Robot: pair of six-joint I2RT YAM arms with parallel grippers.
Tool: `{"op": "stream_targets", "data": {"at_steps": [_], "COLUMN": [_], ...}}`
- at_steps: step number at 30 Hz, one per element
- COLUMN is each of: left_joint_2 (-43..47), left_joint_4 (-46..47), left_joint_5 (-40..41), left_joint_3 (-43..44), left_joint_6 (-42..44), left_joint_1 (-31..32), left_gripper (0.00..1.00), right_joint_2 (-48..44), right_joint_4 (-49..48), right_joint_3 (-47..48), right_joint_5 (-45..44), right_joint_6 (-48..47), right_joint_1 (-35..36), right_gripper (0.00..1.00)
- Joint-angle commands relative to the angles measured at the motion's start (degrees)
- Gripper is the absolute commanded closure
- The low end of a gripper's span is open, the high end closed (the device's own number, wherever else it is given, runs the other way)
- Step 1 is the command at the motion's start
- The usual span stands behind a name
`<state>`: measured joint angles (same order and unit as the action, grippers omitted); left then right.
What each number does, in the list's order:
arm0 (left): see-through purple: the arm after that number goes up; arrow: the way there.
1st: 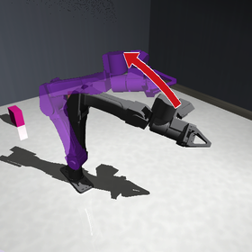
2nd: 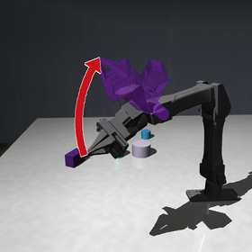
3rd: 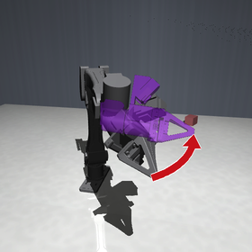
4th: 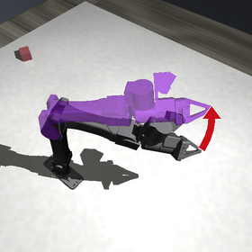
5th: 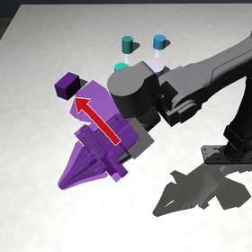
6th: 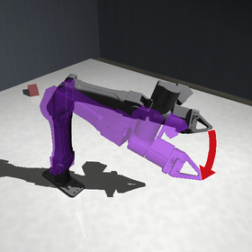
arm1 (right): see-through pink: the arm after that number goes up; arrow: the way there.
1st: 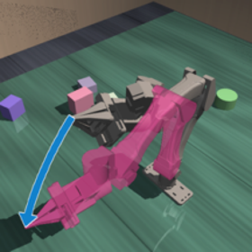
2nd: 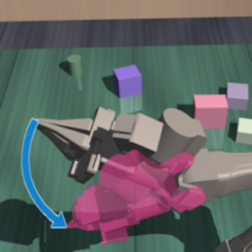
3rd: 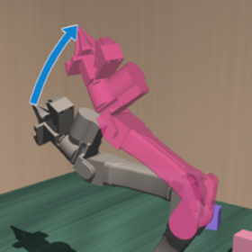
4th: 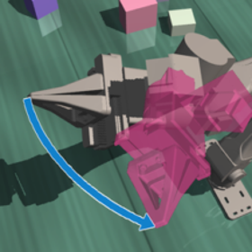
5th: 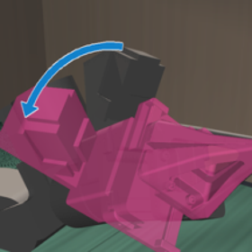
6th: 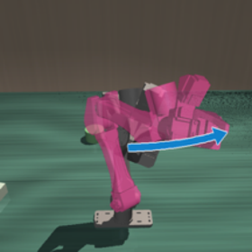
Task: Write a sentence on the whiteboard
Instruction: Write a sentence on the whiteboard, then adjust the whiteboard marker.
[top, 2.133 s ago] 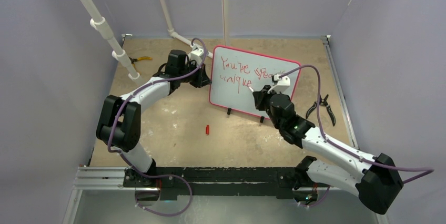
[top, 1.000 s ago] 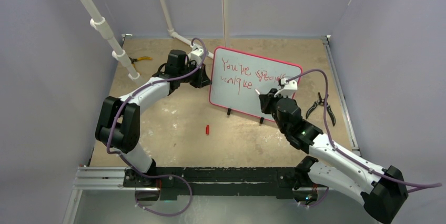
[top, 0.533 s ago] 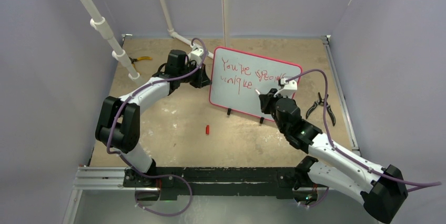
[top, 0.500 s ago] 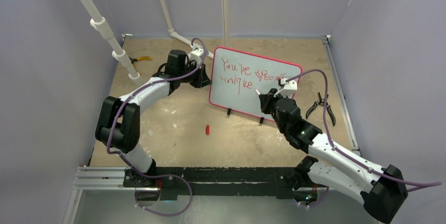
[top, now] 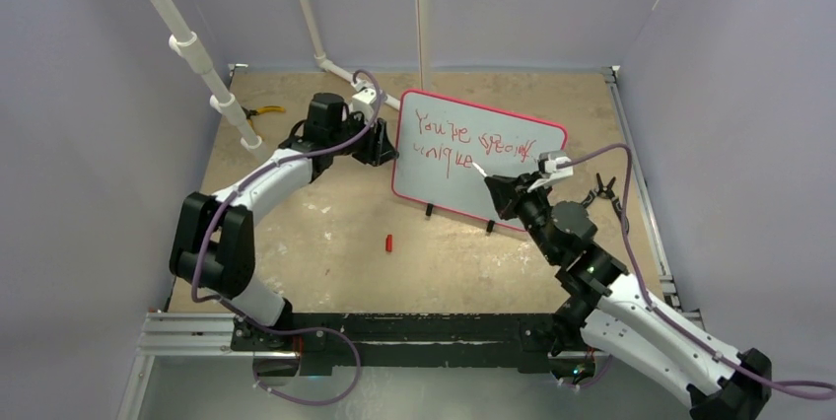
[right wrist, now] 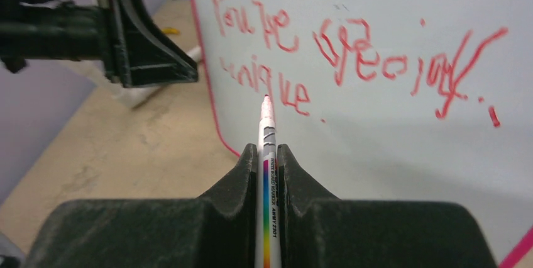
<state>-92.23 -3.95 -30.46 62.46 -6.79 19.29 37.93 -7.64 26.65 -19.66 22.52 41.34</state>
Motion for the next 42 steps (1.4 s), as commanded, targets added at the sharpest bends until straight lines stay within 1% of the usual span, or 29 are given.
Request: {"op": "stream_targets", "data": {"at_steps": [1, 3, 7, 9, 11, 14, 18, 19, 21, 24, 27, 29, 32, 34, 36, 38, 42], "left_joint_2": [7.4, 9.9, 15.2, 17.6, 19.5, 22.3, 28.7, 30.4, 34.3, 38.6, 39.4, 38.8, 38.4, 37.9, 37.2, 36.9, 37.7], "left_joint_4": [2.9, 3.1, 6.3, 6.3, 4.7, 4.1, 9.1, 10.5, 11.0, 8.6, 2.0, -2.9, -6.3, -7.6, -8.8, -9.4, -7.8], "left_joint_5": [3.3, 4.7, 6.8, 9.2, 15.3, 20.1, 19.3, 18.6, 17.7, 16.8, 13.3, 10.4, 6.5, 3.4, -0.1, -0.4, 0.5], "left_joint_3": [-2.6, -4.0, -8.0, -10.9, -13.8, -18.8, -26.8, -27.6, -27.8, -26.0, -21.2, -17.9, -15.7, -15.3, -15.2, -16.0, -19.4], "left_joint_6": [-0.8, -1.6, -5.3, -7.4, -9.5, -14.2, -22.7, -24.1, -24.2, -21.1, -13.6, -7.5, 0.1, 3.9, 6.3, 9.2, 11.6], "left_joint_1": [0.3, 0.4, 1.8, 4.3, 7.9, 12.3, 15.2, 15.6, 15.9, 15.9, 15.9, 15.9, 16.2, 16.4, 16.7, 18.1, 21.3], "left_gripper": [0.56, 0.54, 0.53, 0.53, 0.53, 0.53, 0.53, 0.53, 0.53, 0.52, 0.52, 0.52, 0.52, 0.52, 0.52, 0.52, 0.52], "right_joint_2": [-3.1, -3.0, -2.2, -1.3, -0.7, -0.4, 0.6, 1.3, 3.3, 6.7, 10.6, 13.4, 16.9, 19.4, 20.5, 21.4, 23.6], "right_joint_4": [-6.4, -6.7, -8.5, -8.8, -9.1, -10.9, -16.9, -18.6, -19.3, -16.8, -10.8, -6.0, -2.6, -1.0, 0.6, 3.1, 8.1], "right_joint_3": [0.1, 0.0, -0.4, -0.2, -0.2, -1.5, -4.7, -4.9, -4.5, -2.6, 0.8, 3.1, 5.9, 7.6, 9.3, 10.8, 14.7], "right_joint_5": [9.9, 11.3, 16.0, 17.0, 17.9, 18.6, 19.5, 21.7, 23.4, 24.9, 26.5, 30.6, 37.3, 41.9, 44.6, 47.2, 52.9], "right_joint_6": [-5.6, -6.2, -7.8, -7.4, -7.2, -6.6, -4.3, -3.6, -2.8, -3.6, -5.8, -5.9, -6.2, -6.0, -4.9, -5.4, -6.9], "right_joint_1": [-0.1, -0.1, -0.1, -0.1, -0.1, -0.1, -0.1, -0.1, -0.1, -0.1, -0.1, -0.1, -0.2, -0.2, -0.3, -0.2, -0.2], "right_gripper": [1.00, 1.00, 1.00, 1.00, 1.00, 1.00, 1.00, 1.00, 1.00, 1.00, 1.00, 1.00, 1.00, 1.00, 1.00, 1.00, 1.00]}}
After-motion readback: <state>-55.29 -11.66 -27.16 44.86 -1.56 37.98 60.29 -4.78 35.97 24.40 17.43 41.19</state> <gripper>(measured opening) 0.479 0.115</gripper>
